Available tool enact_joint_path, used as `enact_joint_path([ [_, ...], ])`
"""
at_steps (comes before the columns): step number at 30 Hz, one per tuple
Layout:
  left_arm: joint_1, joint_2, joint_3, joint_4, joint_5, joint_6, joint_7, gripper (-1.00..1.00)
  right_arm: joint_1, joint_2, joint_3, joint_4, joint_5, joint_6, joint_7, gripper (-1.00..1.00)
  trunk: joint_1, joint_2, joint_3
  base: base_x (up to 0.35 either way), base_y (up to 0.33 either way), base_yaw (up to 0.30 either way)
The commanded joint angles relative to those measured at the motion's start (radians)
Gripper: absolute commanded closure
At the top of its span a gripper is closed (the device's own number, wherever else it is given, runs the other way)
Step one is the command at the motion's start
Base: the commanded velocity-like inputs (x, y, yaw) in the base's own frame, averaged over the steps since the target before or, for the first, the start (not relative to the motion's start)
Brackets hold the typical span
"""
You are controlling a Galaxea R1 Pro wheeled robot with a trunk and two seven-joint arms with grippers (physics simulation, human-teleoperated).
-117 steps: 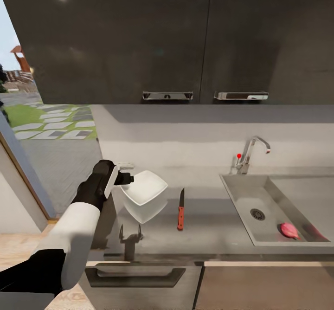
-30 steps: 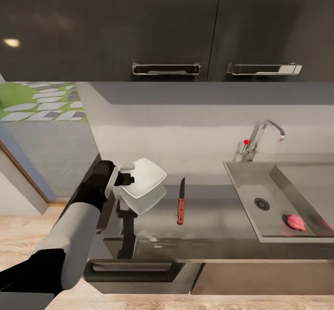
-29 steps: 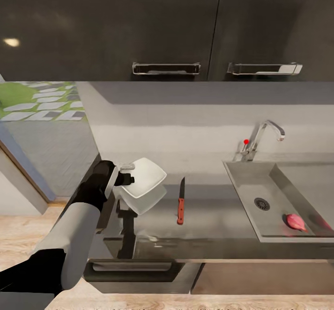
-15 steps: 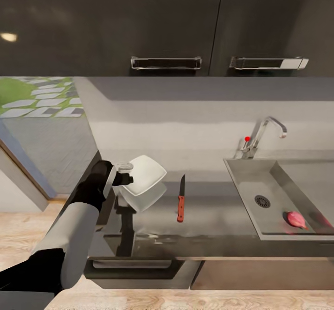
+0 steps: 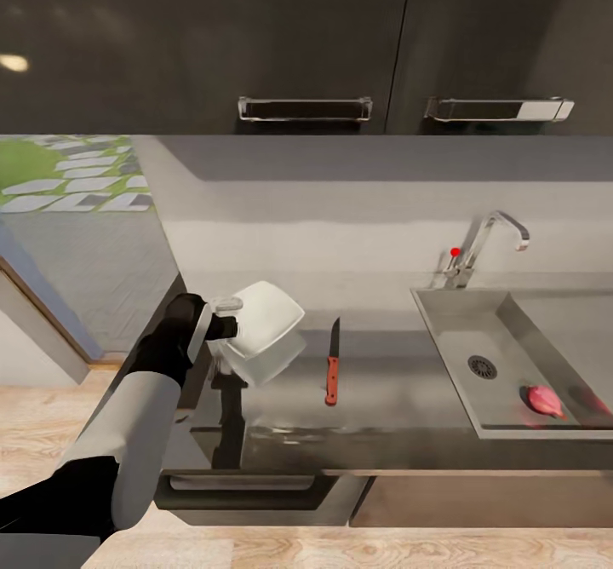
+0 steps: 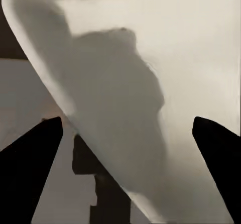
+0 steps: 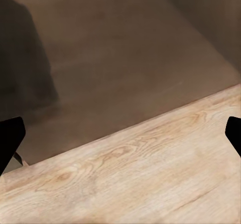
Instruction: In the kitchen, take the Vidalia onion out of the sink, dice it on the chopping board with the paring knife, put the diced onion into the bowl on the countertop, then place both the paring knife and the chopping board into the sink.
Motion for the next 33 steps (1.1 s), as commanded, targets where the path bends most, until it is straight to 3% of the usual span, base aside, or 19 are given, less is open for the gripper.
enact_joint_path([
  [1, -0.001, -0.001, 0.004, -0.001, -0.009, 0.004, -0.002, 1.00, -0.001, 0.000, 0.000, 0.000, -0.009, -0.005, 0.006, -1.00, 0.001, -0.002, -0.002, 0.000, 0.000, 0.000],
  [24, -0.001, -0.001, 0.010, -0.006, -0.008, 0.007, 0.000, 1.00, -0.001, 0.000, 0.000, 0.000, -0.008, -0.005, 0.006, -1.00, 0.001, -0.002, -0.002, 0.000, 0.000, 0.000],
  [25, -0.001, -0.003, 0.005, -0.092, 0.006, 0.012, 0.001, 1.00, -0.001, 0.001, 0.000, 0.000, -0.008, -0.005, 0.006, -1.00, 0.001, -0.002, 0.000, 0.000, 0.000, 0.000],
  [33, -0.001, -0.003, 0.004, -0.130, 0.007, 0.014, 0.003, 1.00, -0.001, 0.000, 0.000, 0.000, -0.008, -0.005, 0.006, -1.00, 0.001, -0.002, 0.012, 0.000, 0.000, 0.000],
])
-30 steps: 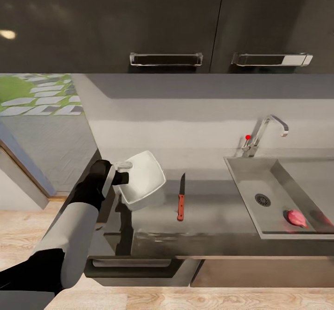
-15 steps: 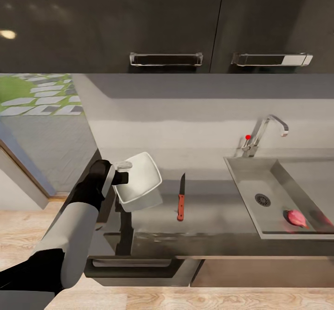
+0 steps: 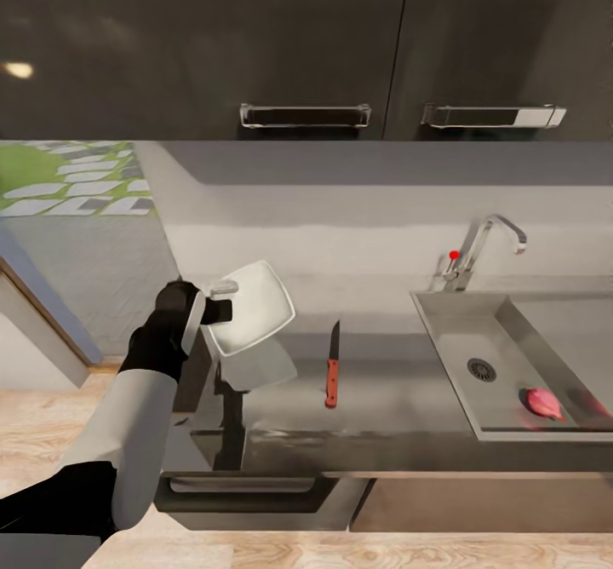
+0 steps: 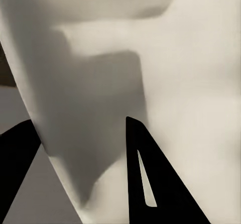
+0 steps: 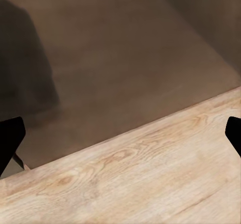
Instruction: In the kitchen, take the Vidalia onion out of the sink, dice it on the chopping board with the paring knife, put the diced onion into the bowl on the countertop, then place both the paring knife and the chopping board into the sink.
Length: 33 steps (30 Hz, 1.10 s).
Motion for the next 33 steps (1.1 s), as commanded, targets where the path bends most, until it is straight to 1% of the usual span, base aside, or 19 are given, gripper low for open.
enact_joint_path([
  [1, -0.001, -0.001, 0.003, -0.003, -0.003, 0.004, -0.001, 1.00, -0.001, 0.000, 0.000, 0.000, -0.009, -0.005, 0.006, -1.00, 0.001, -0.002, 0.000, 0.000, 0.000, 0.000],
  [12, -0.001, -0.001, 0.003, -0.003, -0.003, 0.004, -0.001, 1.00, -0.001, 0.001, 0.000, 0.000, -0.009, -0.005, 0.006, -1.00, 0.001, -0.002, 0.017, 0.000, 0.000, 0.000],
  [20, -0.001, 0.004, 0.002, 0.004, -0.013, 0.001, 0.001, 1.00, -0.001, 0.000, 0.000, 0.000, -0.009, -0.005, 0.006, -1.00, 0.001, -0.002, 0.029, 0.000, 0.000, 0.000],
  [24, -0.001, 0.014, 0.001, 0.005, -0.017, 0.001, 0.003, 1.00, -0.001, 0.001, 0.000, 0.000, -0.009, -0.005, 0.006, -1.00, 0.001, -0.002, 0.036, 0.000, 0.000, 0.000],
  [26, -0.001, 0.028, 0.001, 0.007, -0.022, 0.001, 0.003, 1.00, -0.001, 0.001, 0.000, 0.000, -0.009, -0.005, 0.006, -1.00, 0.001, -0.002, 0.039, 0.000, 0.000, 0.000],
  [33, 0.000, 0.057, 0.001, 0.032, -0.024, 0.002, 0.003, 1.00, -0.001, 0.001, 0.000, 0.000, -0.009, -0.005, 0.006, -1.00, 0.001, -0.002, 0.049, 0.000, 0.000, 0.000],
])
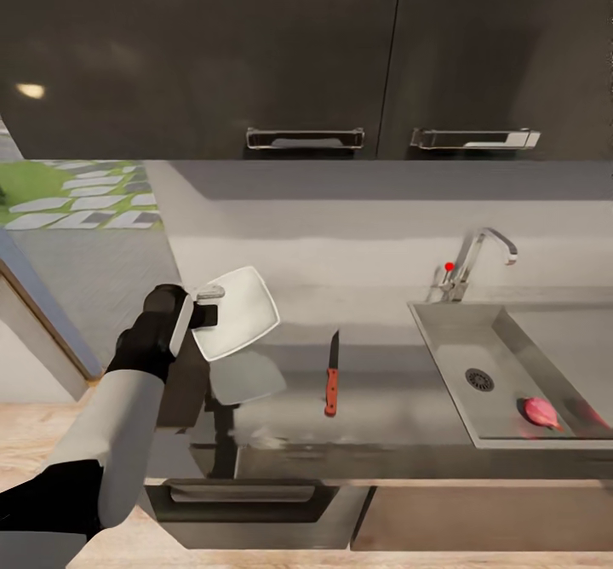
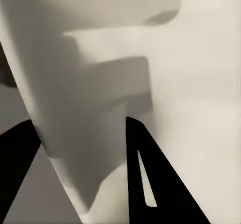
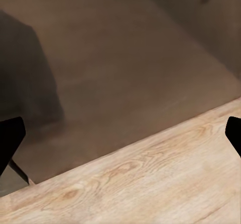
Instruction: In the kitchen, take the Vidalia onion out of the sink, dice it on the chopping board with the paring knife, put the diced onion into the bowl on the countertop, then place both the paring knife and the chopping board into the sink.
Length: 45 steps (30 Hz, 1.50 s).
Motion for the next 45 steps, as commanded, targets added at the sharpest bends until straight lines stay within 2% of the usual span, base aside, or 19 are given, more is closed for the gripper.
enact_joint_path([
  [1, -0.001, 0.000, 0.003, 0.002, -0.003, 0.004, -0.003, 1.00, -0.001, 0.000, 0.000, 0.000, -0.009, -0.005, 0.006, -1.00, 0.001, -0.002, -0.001, 0.000, 0.000, 0.000],
  [10, -0.001, 0.010, 0.001, 0.049, -0.014, 0.003, -0.002, 1.00, -0.001, 0.000, 0.000, 0.000, -0.008, -0.005, 0.006, -1.00, 0.001, -0.002, 0.010, 0.000, 0.000, 0.000],
  [13, -0.001, 0.018, -0.001, 0.060, -0.035, 0.002, -0.002, 1.00, -0.001, 0.000, 0.000, 0.000, -0.008, -0.005, 0.006, -1.00, 0.001, -0.002, 0.010, 0.000, 0.000, 0.000],
  [18, -0.001, 0.023, -0.001, 0.062, -0.102, 0.002, -0.002, 1.00, -0.001, 0.000, 0.000, 0.000, -0.009, -0.005, 0.006, -1.00, 0.001, -0.002, 0.011, 0.000, 0.000, 0.000],
  [23, -0.001, 0.024, -0.001, 0.063, -0.132, 0.003, -0.002, 1.00, -0.001, -0.001, 0.000, 0.000, -0.008, -0.005, 0.006, -1.00, 0.001, -0.002, 0.011, 0.000, 0.000, 0.000],
  [45, -0.001, 0.024, -0.002, 0.065, -0.139, 0.004, -0.002, 1.00, -0.001, -0.001, 0.000, 0.000, -0.007, -0.005, 0.007, -1.00, 0.001, -0.002, 0.011, 0.000, 0.000, 0.000],
])
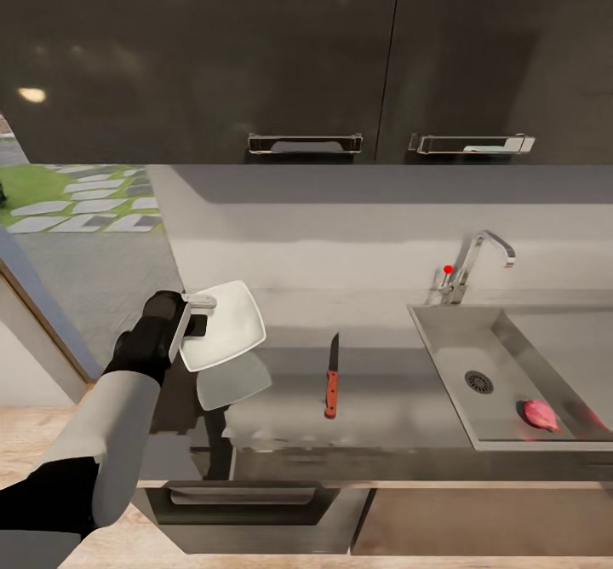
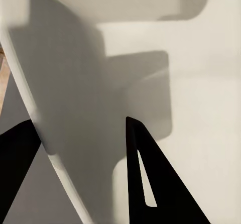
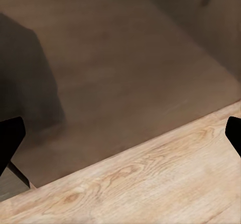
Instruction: In the kitchen, take the Vidalia onion out of the sink, dice it on the chopping board with the paring knife, put the diced onion into the bowl on the countertop, then place both the paring knife and the chopping board into the sink.
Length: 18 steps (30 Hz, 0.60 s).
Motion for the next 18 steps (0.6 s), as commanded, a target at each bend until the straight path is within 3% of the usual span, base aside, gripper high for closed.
enact_joint_path([
  [1, -0.001, -0.001, 0.003, 0.000, -0.001, 0.003, 0.001, 1.00, -0.001, 0.001, 0.000, 0.000, -0.008, -0.005, 0.006, -1.00, 0.001, -0.002, -0.002, 0.000, 0.000, 0.000],
  [10, -0.001, -0.001, 0.003, 0.003, -0.001, 0.003, 0.001, 1.00, -0.001, 0.002, 0.000, 0.000, -0.008, -0.005, 0.006, -1.00, 0.001, -0.002, -0.002, 0.000, 0.000, 0.023],
  [18, -0.001, -0.002, 0.003, 0.022, -0.001, 0.003, 0.001, 1.00, -0.001, 0.002, 0.000, 0.000, -0.008, -0.005, 0.006, -1.00, 0.001, -0.002, -0.005, 0.000, 0.000, 0.108],
])
